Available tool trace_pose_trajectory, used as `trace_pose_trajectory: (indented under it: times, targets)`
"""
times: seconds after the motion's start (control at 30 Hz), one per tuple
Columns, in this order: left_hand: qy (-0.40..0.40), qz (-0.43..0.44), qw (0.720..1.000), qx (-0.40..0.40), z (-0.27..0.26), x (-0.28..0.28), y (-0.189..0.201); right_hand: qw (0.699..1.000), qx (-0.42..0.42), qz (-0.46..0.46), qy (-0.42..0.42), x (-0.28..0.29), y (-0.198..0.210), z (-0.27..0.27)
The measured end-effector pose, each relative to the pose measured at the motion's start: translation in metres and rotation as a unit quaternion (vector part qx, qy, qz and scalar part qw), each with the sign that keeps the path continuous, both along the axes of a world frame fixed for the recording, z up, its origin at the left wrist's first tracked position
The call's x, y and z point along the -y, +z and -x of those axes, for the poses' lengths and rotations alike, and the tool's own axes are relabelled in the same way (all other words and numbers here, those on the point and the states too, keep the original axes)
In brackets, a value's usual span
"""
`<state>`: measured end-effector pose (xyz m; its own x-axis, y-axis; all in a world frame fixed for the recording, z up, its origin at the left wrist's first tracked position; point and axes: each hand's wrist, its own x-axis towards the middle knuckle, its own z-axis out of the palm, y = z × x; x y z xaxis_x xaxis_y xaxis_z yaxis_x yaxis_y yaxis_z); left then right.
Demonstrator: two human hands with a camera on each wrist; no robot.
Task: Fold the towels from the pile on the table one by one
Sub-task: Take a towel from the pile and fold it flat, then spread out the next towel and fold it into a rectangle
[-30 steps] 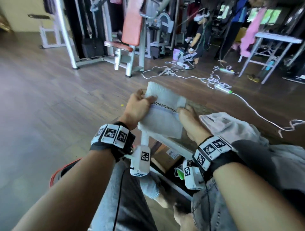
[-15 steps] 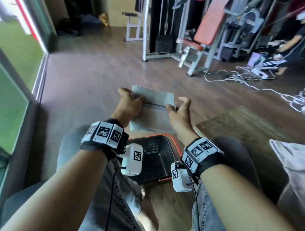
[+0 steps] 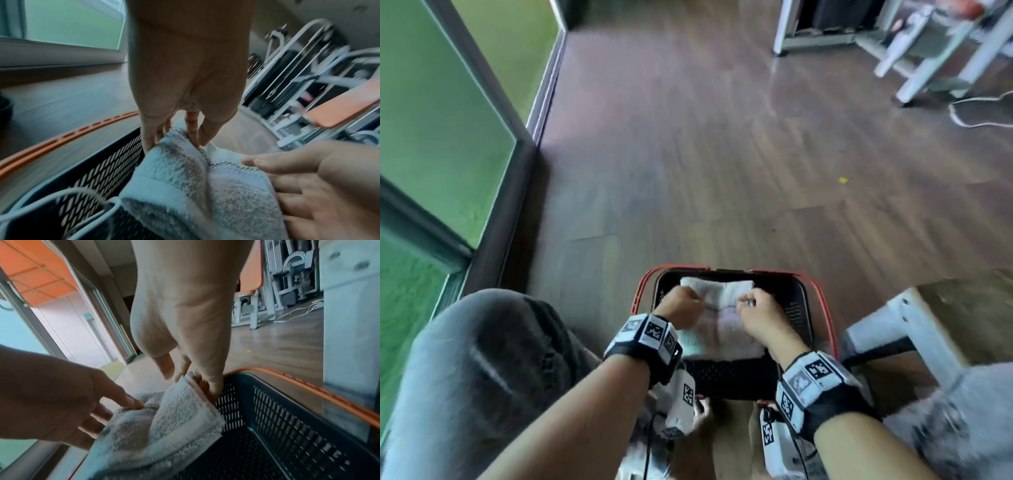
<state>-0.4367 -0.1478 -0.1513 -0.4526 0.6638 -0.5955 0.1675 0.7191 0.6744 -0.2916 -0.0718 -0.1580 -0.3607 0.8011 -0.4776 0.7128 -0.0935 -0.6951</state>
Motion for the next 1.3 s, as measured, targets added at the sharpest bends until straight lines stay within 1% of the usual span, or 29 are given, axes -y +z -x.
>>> trace_pose_trajectory:
  times: [0.1,0.23,0.33,0.43,0.57,0.63,0.7,0.8,1.1,1.2,1.27,1.3]
  targets:
    - [-0.002,0.046,0.999,-0.006,-0.003,-0.006,-0.046,0.998,0.026,0.045,0.025,-0.012,-0.041,0.003]
    - [0.001,0.091,0.996,-0.007,0.000,-0.016,-0.087,0.989,0.065,0.103,0.080,-0.022,-0.081,0.011]
    - [0.015,0.090,0.995,-0.033,0.009,-0.024,-0.107,0.985,0.070,0.134,0.077,-0.028,-0.106,0.022]
    - [0.019,0.087,0.995,-0.049,0.018,-0.027,-0.123,0.980,0.072,0.162,0.094,-0.031,-0.124,0.035]
    - [0.030,0.091,0.995,-0.028,0.024,-0.027,-0.138,0.969,0.084,0.198,0.124,-0.029,-0.139,0.051]
    - [0.020,0.098,0.994,-0.033,0.026,-0.026,-0.150,0.964,0.092,0.209,0.135,-0.028,-0.143,0.057]
    - [0.009,0.107,0.994,-0.034,0.027,-0.026,-0.157,0.962,0.098,0.211,0.145,-0.028,-0.146,0.062]
    - [0.014,0.118,0.992,-0.034,0.024,-0.025,-0.160,0.961,0.099,0.210,0.153,-0.028,-0.150,0.067]
    - [-0.002,0.120,0.990,-0.076,0.015,-0.022,-0.161,0.963,0.126,0.191,0.140,-0.026,-0.149,0.067]
    - [-0.007,0.139,0.989,-0.057,0.014,-0.020,-0.155,0.965,0.122,0.182,0.141,-0.024,-0.145,0.065]
    - [0.005,0.140,0.989,-0.039,0.014,-0.020,-0.152,0.966,0.119,0.177,0.145,-0.025,-0.140,0.064]
    - [0.011,0.138,0.989,-0.046,0.014,-0.021,-0.150,0.967,0.117,0.172,0.146,-0.026,-0.137,0.063]
